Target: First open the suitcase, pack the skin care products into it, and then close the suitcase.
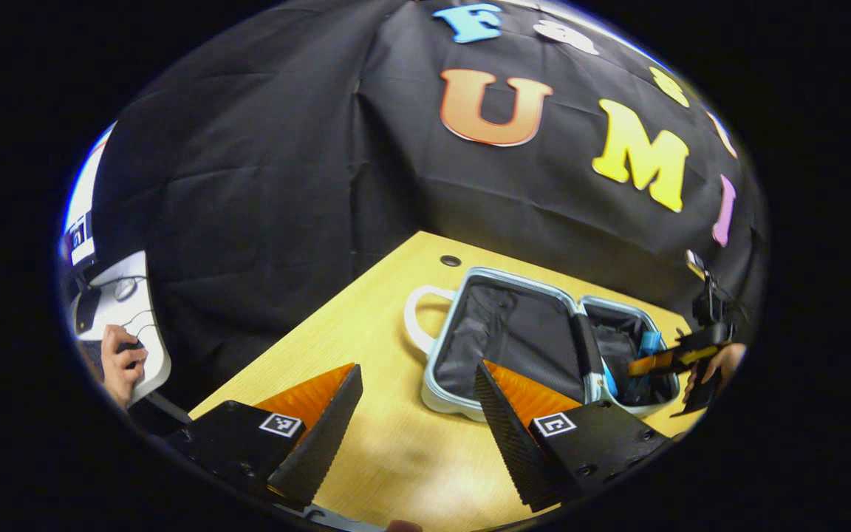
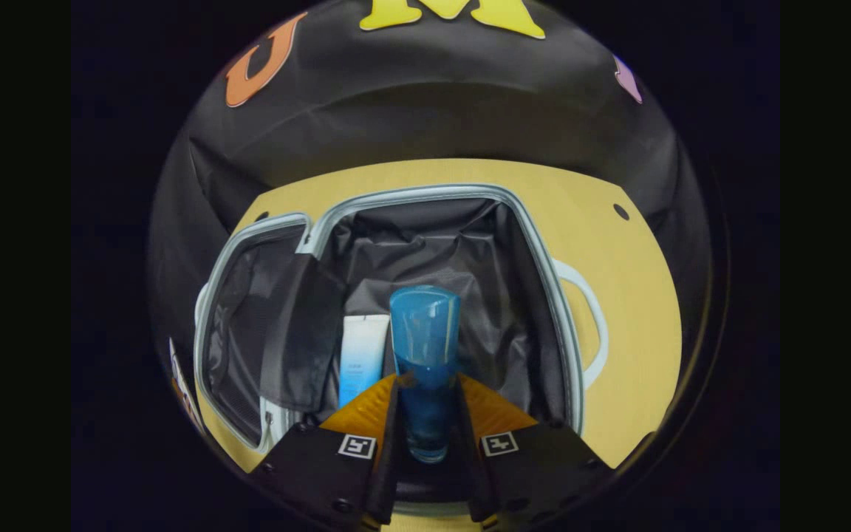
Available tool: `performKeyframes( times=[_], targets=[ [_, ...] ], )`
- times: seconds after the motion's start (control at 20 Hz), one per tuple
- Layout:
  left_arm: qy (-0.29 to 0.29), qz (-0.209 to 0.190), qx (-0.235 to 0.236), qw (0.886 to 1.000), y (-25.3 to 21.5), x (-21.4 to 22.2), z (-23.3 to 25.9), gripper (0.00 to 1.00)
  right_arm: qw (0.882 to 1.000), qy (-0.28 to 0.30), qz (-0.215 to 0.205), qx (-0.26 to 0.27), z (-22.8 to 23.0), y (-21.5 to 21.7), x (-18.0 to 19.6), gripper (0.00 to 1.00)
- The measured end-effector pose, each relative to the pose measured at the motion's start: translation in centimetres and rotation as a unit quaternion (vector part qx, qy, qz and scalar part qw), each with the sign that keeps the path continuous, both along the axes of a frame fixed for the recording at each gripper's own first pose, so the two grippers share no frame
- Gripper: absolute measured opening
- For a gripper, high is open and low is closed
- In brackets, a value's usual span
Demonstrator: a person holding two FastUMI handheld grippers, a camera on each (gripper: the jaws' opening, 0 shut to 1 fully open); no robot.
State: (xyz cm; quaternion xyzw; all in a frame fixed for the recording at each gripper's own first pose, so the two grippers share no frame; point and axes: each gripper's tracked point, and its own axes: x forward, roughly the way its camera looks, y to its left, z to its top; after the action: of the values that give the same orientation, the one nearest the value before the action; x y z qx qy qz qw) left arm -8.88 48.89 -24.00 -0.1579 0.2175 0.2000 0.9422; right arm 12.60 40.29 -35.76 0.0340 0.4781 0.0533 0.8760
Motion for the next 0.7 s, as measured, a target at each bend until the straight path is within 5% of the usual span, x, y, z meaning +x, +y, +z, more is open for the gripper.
performKeyframes(
  times=[0.25, 0.4, 0.7],
  targets=[
    [-0.009, 0.058, -0.074, 0.995, 4.2, 2.0, -1.8, 0.99, 0.998, 0.027, -0.024, -0.05, -2.0, -1.4, 0.0, 0.35],
    [-0.025, 0.054, -0.116, 0.991, 4.1, 5.0, -2.9, 0.99, 0.997, 0.034, -0.025, -0.061, -2.2, -1.7, -0.5, 0.33],
    [-0.064, 0.065, -0.246, 0.965, 4.9, 10.7, -4.8, 0.98, 0.995, 0.046, -0.022, -0.086, -2.6, -1.5, -0.1, 0.39]
  ],
)
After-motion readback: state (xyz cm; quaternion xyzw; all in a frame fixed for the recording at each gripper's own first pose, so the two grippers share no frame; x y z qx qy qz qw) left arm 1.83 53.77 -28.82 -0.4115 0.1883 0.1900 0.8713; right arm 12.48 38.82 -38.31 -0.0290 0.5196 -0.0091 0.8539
